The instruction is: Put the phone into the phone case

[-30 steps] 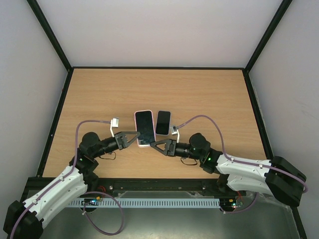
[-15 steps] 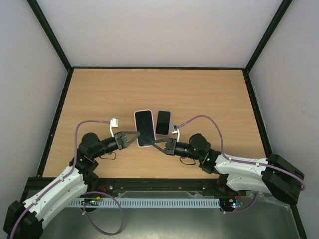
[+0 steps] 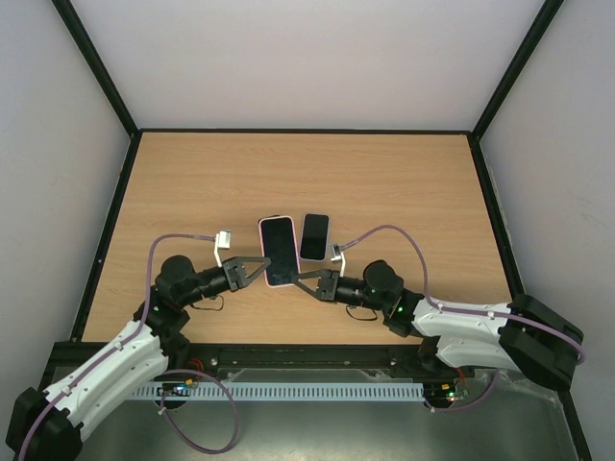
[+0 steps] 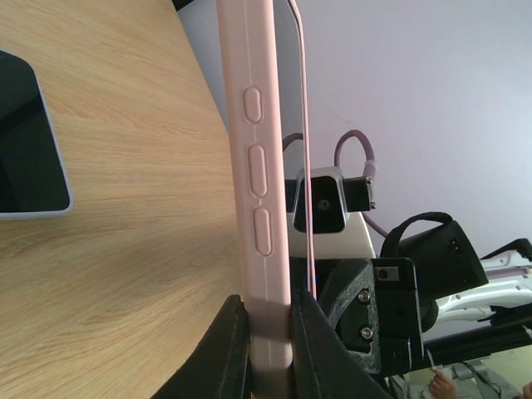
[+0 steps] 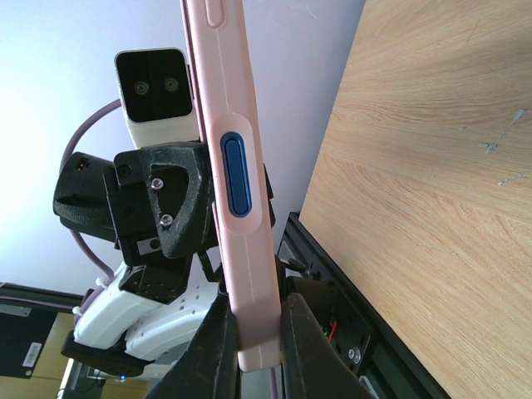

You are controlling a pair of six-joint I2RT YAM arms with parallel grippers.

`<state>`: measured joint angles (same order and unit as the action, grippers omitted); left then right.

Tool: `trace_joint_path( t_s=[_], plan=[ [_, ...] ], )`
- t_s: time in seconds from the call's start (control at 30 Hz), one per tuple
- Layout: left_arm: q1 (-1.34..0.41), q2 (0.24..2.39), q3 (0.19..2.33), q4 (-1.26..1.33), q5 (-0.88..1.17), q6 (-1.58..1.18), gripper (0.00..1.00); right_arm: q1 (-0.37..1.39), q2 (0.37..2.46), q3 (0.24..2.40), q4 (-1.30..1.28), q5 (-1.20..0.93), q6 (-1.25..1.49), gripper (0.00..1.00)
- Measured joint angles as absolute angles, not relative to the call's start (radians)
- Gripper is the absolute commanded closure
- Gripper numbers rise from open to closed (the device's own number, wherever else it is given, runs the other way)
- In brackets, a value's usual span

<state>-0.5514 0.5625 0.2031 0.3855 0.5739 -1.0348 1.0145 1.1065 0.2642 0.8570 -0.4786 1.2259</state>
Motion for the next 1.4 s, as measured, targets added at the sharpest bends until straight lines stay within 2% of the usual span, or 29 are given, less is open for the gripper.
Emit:
trace_joint_path(
  t_s=[0.13,0.27,0.43,0.47,0.6,0.97,1.17,1.4],
  plan=[
    [-0.551,0.552,0.213,0.330,0.557,-0.999,0.68,1.015,1.114,0.264,0.860,-0.478,1.231,0.98],
    [-0.550,0.531,0.226,0.268,0.513,-0.959,0.40,1.015,1.114,0.262,0.836,-0.457,1.235,0.98],
    [-0.549,0.507,0.265,0.187,0.464,-0.924,0.12,1.014,1.098,0.261,0.746,-0.415,1.205,0.98],
    [-0.549,0.503,0.273,0.171,0.456,-0.917,0.02,1.011,1.087,0.261,0.713,-0.402,1.192,0.98],
    [-0.548,0.495,0.301,0.093,0.416,-0.890,0.00,0.981,1.038,0.265,0.579,-0.363,1.148,0.98],
    [-0.544,0.477,0.332,-0.084,0.326,-0.835,0.00,0.721,0.944,0.265,0.330,-0.319,1.061,0.98],
    [-0.542,0.455,0.333,-0.119,0.305,-0.820,0.00,0.627,0.952,0.236,0.323,-0.282,1.059,0.98],
    [-0.538,0.450,0.347,-0.157,0.294,-0.805,0.00,0.561,1.065,0.199,0.356,-0.277,1.071,0.98]
  ],
)
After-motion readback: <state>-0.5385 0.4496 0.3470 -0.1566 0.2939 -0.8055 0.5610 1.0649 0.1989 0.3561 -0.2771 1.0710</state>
